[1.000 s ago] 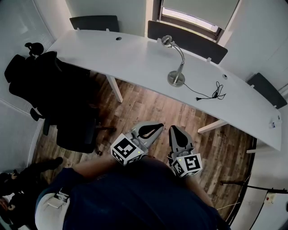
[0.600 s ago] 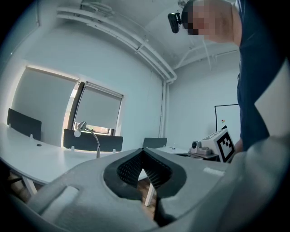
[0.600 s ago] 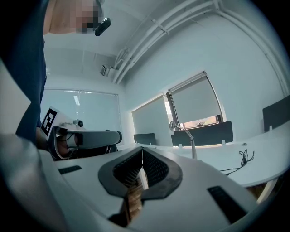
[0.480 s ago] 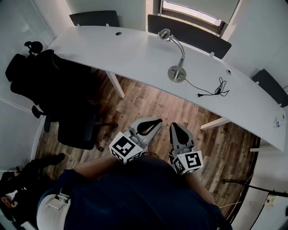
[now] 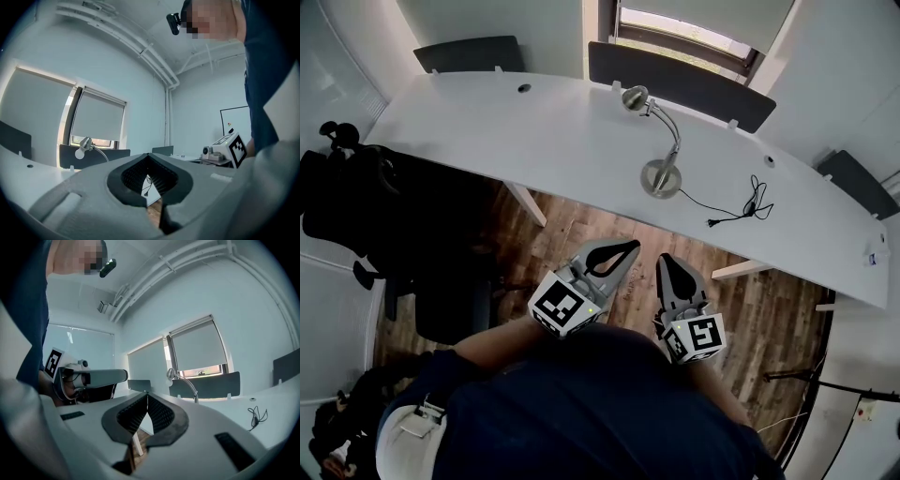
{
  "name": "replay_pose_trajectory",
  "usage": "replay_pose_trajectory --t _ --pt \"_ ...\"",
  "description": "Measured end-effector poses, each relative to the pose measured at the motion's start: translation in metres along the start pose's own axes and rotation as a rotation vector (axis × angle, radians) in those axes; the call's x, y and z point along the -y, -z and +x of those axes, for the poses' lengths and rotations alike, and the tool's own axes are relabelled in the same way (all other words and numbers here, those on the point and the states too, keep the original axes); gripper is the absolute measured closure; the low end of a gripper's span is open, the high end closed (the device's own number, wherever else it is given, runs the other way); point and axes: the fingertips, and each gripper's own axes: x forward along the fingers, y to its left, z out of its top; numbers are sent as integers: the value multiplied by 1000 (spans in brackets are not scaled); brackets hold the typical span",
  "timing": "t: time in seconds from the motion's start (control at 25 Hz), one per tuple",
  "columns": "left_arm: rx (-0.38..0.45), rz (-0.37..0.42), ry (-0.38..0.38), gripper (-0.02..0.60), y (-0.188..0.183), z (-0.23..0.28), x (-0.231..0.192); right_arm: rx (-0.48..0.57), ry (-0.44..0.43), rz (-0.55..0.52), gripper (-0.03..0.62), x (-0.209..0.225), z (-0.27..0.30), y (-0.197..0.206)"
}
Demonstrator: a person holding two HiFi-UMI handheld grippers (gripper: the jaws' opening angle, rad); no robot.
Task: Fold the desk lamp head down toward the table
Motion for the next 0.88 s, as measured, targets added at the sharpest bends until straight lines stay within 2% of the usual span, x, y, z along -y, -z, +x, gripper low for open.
replay_pose_trajectory --t 0.28,0.48,0.6,0.76,0.88 --pt "-3 -6 37 577 -8 17 -61 -12 59 9 583 14 59 -12" --pt "7 -9 49 577 -8 31 -88 -17 94 -16 583 34 85 -15" --pt "11 -40 29 577 -9 43 -99 -32 97 -7 583 49 93 -15" --pt "0 -2 -11 575 -5 65 -115 -43 81 0 583 78 105 -10" --pt "-10 -12 -67 577 -3 85 -126 -59 49 -11 582 102 114 -6"
